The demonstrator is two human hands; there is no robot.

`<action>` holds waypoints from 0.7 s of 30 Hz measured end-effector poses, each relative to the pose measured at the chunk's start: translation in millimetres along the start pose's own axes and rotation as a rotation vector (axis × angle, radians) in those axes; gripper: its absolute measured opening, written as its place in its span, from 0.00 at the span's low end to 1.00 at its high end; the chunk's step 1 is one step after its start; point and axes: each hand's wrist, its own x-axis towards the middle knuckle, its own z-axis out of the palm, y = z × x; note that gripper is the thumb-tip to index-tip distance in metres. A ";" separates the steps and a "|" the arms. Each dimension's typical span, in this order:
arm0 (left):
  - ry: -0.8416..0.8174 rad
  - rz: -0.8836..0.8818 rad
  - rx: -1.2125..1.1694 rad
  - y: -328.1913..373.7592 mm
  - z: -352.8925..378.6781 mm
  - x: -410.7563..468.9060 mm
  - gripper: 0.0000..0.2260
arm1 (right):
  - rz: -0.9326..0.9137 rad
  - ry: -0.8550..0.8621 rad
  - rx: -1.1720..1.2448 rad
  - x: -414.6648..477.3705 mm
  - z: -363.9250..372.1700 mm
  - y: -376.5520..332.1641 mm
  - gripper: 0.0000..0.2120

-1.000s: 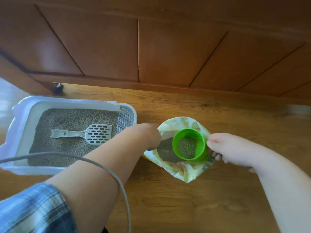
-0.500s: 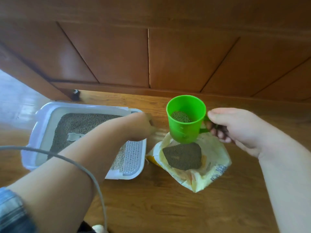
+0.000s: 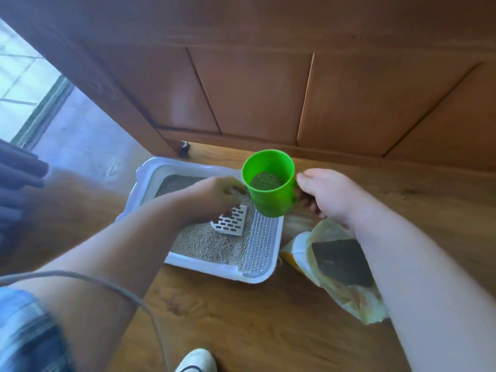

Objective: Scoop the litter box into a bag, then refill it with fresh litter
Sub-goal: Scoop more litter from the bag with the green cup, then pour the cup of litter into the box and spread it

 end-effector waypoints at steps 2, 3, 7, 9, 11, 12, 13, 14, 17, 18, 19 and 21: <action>-0.007 0.005 0.159 -19.4 2.5 -6.0 0.10 | 0.023 -0.029 -0.090 6.1 14.7 1.6 0.19; -0.029 -0.001 0.229 -28.9 1.4 -8.5 0.10 | 0.028 -0.041 -0.141 9.5 22.5 1.6 0.19; -0.049 -0.007 0.389 -76.8 2.6 -20.1 0.11 | 0.013 -0.087 -0.303 19.0 46.3 -0.7 0.17; -0.046 0.005 0.442 -101.6 0.7 -28.4 0.13 | 0.014 -0.080 -0.322 22.7 55.9 -0.5 0.18; -0.042 0.027 0.469 -123.8 -1.6 -37.5 0.14 | 0.022 -0.065 -0.329 23.3 67.9 0.8 0.19; -0.031 0.047 0.493 -135.1 -0.6 -40.4 0.15 | 0.017 -0.058 -0.366 21.2 74.2 1.1 0.18; -0.013 0.085 0.525 -145.7 2.0 -41.9 0.15 | 0.006 -0.049 -0.420 17.9 80.2 2.0 0.18; -0.006 0.116 0.563 -155.5 6.3 -41.6 0.16 | -0.009 -0.030 -0.463 13.9 85.7 3.4 0.18; 0.014 0.161 0.582 -180.4 27.0 -32.1 0.19 | -0.016 0.040 -0.464 10.0 97.2 6.4 0.19; 0.013 0.167 0.589 -186.9 33.2 -26.3 0.19 | -0.010 0.053 -0.459 13.9 99.5 6.4 0.20; 0.019 0.191 0.607 -191.4 38.6 -20.8 0.18 | -0.001 0.062 -0.465 19.7 101.6 6.0 0.20; 0.041 0.270 0.644 -197.6 48.3 -11.3 0.17 | 0.007 0.066 -0.498 33.7 107.6 6.0 0.20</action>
